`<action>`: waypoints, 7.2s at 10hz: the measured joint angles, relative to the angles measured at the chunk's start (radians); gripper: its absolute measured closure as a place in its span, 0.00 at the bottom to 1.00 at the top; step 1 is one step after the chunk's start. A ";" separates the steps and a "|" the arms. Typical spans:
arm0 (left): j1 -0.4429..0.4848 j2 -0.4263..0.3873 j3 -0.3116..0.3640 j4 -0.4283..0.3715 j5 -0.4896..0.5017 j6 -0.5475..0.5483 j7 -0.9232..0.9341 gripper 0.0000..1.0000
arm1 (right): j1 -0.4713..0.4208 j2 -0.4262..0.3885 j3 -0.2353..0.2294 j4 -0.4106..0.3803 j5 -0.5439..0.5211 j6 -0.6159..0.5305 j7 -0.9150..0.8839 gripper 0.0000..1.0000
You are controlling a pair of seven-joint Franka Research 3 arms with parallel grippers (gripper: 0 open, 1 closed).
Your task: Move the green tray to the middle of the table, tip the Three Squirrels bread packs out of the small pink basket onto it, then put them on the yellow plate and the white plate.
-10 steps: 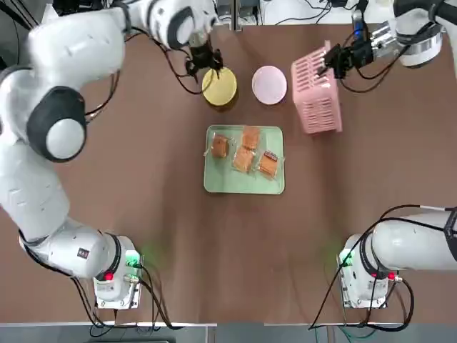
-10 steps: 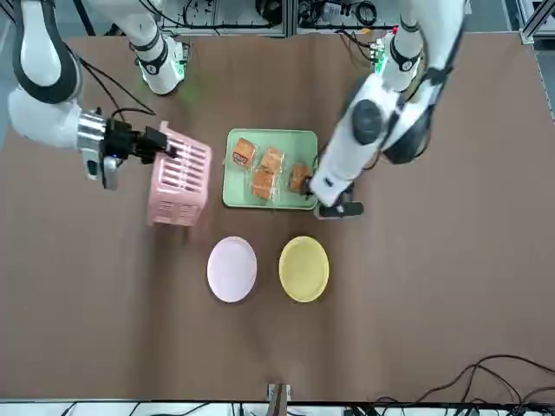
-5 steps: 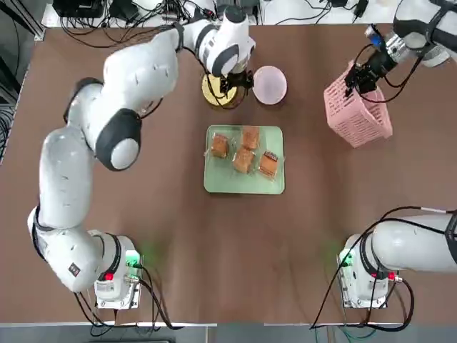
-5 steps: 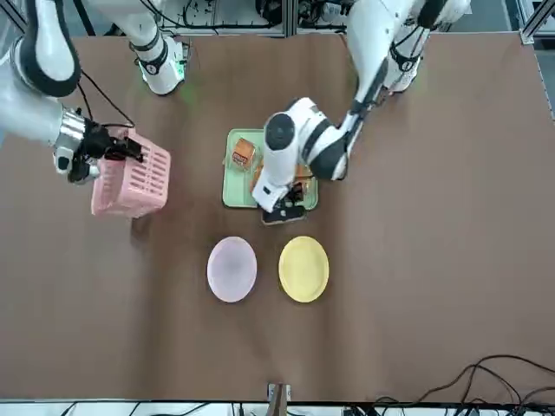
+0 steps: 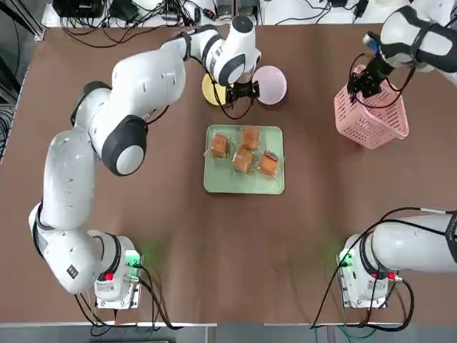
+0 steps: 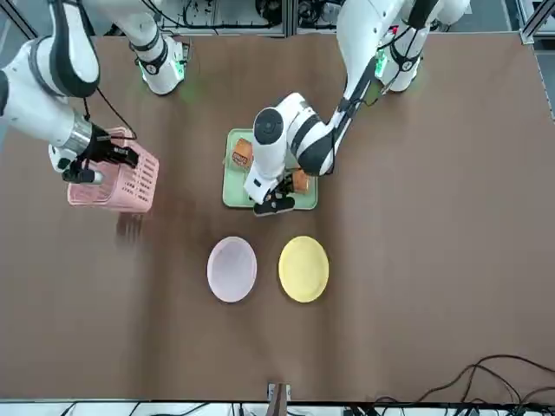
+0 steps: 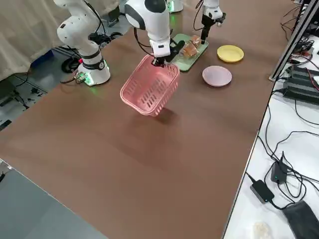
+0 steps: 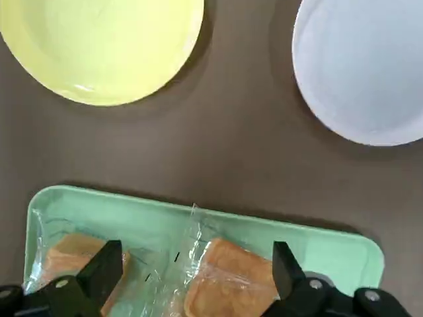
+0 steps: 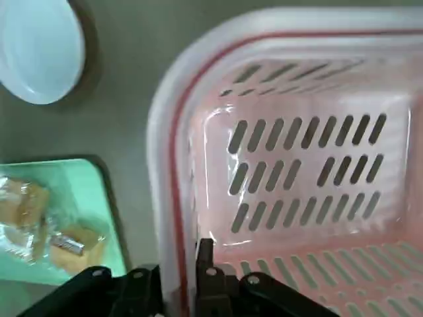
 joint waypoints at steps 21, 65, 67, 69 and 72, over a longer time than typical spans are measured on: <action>-0.030 0.098 -0.072 0.000 -0.032 0.022 0.226 0.00 | -0.005 0.083 0.041 -0.005 -0.023 0.094 0.037 0.03; -0.125 0.206 -0.050 0.106 -0.034 0.295 -0.024 0.04 | -0.246 0.200 0.161 0.881 -0.283 -0.644 0.039 0.03; -0.070 0.165 -0.048 0.111 -0.034 0.188 -0.017 0.00 | -0.246 0.200 0.162 0.881 -0.283 -0.645 0.039 0.03; -0.020 0.099 -0.048 0.104 -0.034 0.022 0.051 0.00 | -0.246 0.200 0.162 0.881 -0.283 -0.646 0.039 0.03; -0.022 0.022 -0.061 -0.047 -0.034 0.005 0.167 0.00 | -0.245 0.200 0.162 0.881 -0.283 -0.650 0.039 0.03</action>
